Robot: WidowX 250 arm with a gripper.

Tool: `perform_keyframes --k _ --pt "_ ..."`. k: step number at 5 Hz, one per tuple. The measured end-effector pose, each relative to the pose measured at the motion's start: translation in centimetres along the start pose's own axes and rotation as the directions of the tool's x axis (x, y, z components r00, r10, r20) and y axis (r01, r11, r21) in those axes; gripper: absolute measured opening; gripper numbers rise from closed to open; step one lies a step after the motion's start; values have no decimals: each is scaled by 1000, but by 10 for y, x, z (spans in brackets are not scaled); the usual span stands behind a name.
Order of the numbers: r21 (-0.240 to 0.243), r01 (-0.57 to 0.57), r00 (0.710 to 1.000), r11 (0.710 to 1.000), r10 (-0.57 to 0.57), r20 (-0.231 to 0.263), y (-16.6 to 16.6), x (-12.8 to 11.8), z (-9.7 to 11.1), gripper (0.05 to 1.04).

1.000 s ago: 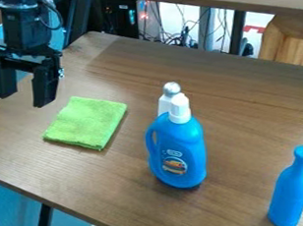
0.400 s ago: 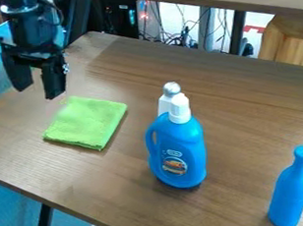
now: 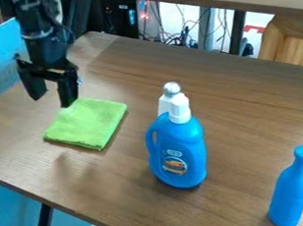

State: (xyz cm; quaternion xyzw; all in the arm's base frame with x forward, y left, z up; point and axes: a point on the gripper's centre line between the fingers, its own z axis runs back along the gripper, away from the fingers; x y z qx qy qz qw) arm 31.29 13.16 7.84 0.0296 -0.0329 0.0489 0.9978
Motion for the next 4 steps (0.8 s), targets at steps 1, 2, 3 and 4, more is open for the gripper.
perform_keyframes --k 1,2,3,4 --pt "-25 -61 998 998 60 -10 -4 4 -20 1001" --pt "-66 -99 995 993 99 -7 -9 14 -21 1001" --pt "-77 -47 998 996 43 -45 -35 20 -24 1001" --pt "-44 -35 998 998 32 -52 -43 22 -25 1001"
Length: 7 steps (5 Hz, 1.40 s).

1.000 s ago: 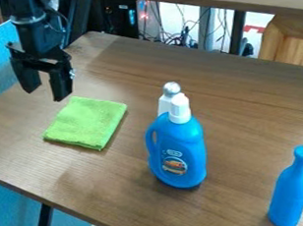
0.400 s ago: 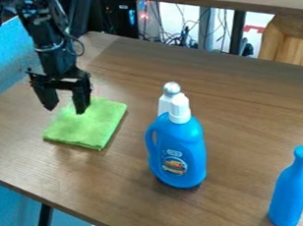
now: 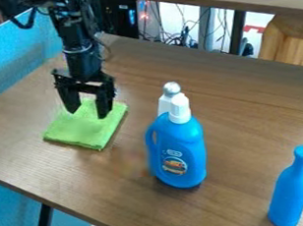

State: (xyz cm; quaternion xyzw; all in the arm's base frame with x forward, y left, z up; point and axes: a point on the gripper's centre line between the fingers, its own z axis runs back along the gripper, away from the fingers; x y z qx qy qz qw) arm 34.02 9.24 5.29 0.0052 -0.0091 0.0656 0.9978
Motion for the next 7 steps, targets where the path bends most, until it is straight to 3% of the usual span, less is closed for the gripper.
perform_keyframes --k 2,3,4,5,6,7 --pt "69 -40 996 997 45 -82 11 -6 -27 1001" --pt "83 -49 994 995 56 -95 16 -2 -28 1001" --pt "153 -98 984 983 119 -136 37 -7 -26 1001" --pt "164 -185 960 969 214 -180 69 -23 -23 1001" --pt "219 -281 915 934 330 -231 111 -48 -18 1001" --pt "245 -385 853 890 444 -275 150 -76 -11 1001"
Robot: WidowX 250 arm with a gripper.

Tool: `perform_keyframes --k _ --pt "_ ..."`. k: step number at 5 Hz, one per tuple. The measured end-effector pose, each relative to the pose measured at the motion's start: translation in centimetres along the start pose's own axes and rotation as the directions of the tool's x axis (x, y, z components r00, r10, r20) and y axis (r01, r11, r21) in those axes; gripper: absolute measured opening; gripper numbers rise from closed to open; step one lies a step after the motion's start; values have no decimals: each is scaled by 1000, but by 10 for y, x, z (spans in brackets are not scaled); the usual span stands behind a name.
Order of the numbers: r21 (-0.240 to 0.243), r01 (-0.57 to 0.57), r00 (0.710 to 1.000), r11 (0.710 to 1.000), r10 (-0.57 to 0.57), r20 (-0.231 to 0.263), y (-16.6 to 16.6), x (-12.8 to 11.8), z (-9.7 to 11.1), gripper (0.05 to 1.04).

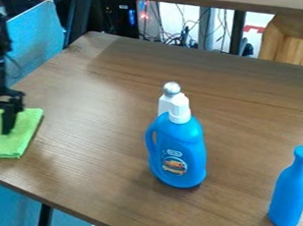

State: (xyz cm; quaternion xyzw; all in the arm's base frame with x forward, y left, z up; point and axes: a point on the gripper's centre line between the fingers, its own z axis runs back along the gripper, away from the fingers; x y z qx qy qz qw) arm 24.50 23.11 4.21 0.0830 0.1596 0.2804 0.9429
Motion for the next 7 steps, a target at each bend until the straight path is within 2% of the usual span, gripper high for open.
perform_keyframes --k 1,2,3,4,5,6,7 --pt "-13 7 999 1000 -8 -43 6 -2 -7 1001" --pt "-75 63 998 995 -65 -24 -6 -2 -6 1001" --pt "-211 246 962 946 -213 168 -38 -12 48 1001" --pt "-193 385 907 902 -332 260 -82 -30 81 1001" --pt "-88 454 876 887 -426 226 -125 -47 91 1001" --pt "-33 497 852 867 -481 209 -153 -45 93 1001" --pt "43 515 836 856 -513 195 -166 -49 94 1001"
